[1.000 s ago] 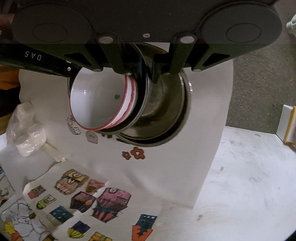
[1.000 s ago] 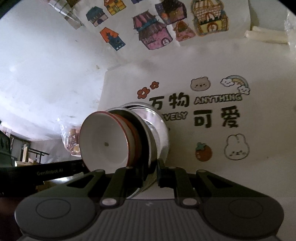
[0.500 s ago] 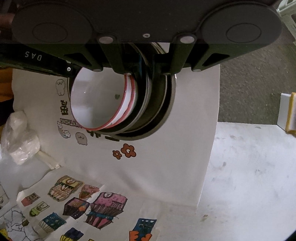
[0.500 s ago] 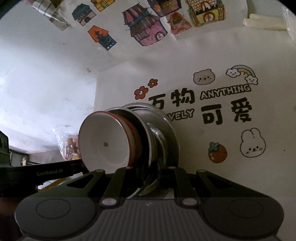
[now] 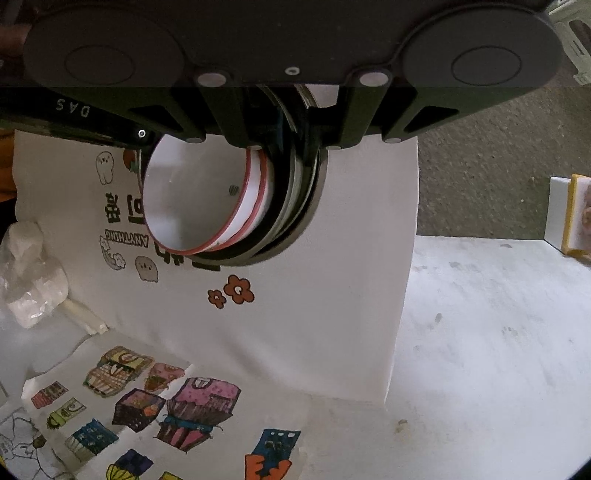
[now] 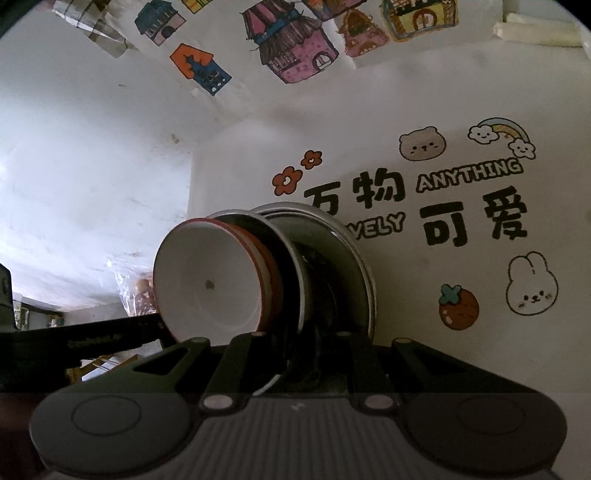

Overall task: Organize plates and bowls
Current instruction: 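Lower the bowl stack onto the steel plates and open both grippers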

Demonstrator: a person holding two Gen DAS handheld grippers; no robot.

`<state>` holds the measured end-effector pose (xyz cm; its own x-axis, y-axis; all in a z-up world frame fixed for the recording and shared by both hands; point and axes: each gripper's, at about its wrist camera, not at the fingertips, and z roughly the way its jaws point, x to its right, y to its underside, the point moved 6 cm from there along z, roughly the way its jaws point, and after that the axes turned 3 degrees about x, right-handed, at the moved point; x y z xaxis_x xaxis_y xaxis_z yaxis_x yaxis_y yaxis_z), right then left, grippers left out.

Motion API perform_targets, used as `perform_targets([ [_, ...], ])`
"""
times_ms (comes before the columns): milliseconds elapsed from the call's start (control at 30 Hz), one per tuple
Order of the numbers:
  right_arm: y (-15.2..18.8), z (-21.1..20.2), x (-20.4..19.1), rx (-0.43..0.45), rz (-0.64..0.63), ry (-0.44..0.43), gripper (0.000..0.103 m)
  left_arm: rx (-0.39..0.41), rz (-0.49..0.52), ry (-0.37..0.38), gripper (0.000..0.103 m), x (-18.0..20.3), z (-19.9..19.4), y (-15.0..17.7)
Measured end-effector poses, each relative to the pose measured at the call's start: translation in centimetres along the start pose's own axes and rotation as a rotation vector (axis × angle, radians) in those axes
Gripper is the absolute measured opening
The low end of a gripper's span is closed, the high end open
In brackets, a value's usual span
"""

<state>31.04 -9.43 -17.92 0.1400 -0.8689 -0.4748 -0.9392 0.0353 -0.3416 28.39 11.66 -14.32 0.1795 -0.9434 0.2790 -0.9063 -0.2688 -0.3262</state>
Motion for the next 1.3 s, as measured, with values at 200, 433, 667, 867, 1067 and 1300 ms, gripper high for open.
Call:
perform_targets([
  [200,-0.1,0.4,0.0,0.000,0.009,-0.009,0.014,0.011,0.014,-0.015,0.008,0.1,0.0,-0.5],
  [433,-0.2,0.0,0.4,0.008,0.022,-0.007,0.015,0.001,0.023,-0.015,0.008,0.5,0.4,-0.6],
  [667,-0.2,-0.3,0.3,0.011,0.040,0.002,0.015,-0.006,0.023,-0.009,0.008,0.5,0.6,-0.5],
  [867,0.1,-0.7,0.3,0.015,0.048,0.013,0.016,-0.008,0.026,-0.003,0.008,0.6,0.7,-0.5],
  [1067,0.3,-1.0,0.4,0.027,0.054,0.019,0.017,-0.011,0.031,-0.001,0.009,0.7,0.8,-0.4],
  [1300,0.4,-1.4,0.4,0.040,0.057,0.028,0.017,-0.015,0.033,0.000,0.009,0.7,0.9,-0.2],
])
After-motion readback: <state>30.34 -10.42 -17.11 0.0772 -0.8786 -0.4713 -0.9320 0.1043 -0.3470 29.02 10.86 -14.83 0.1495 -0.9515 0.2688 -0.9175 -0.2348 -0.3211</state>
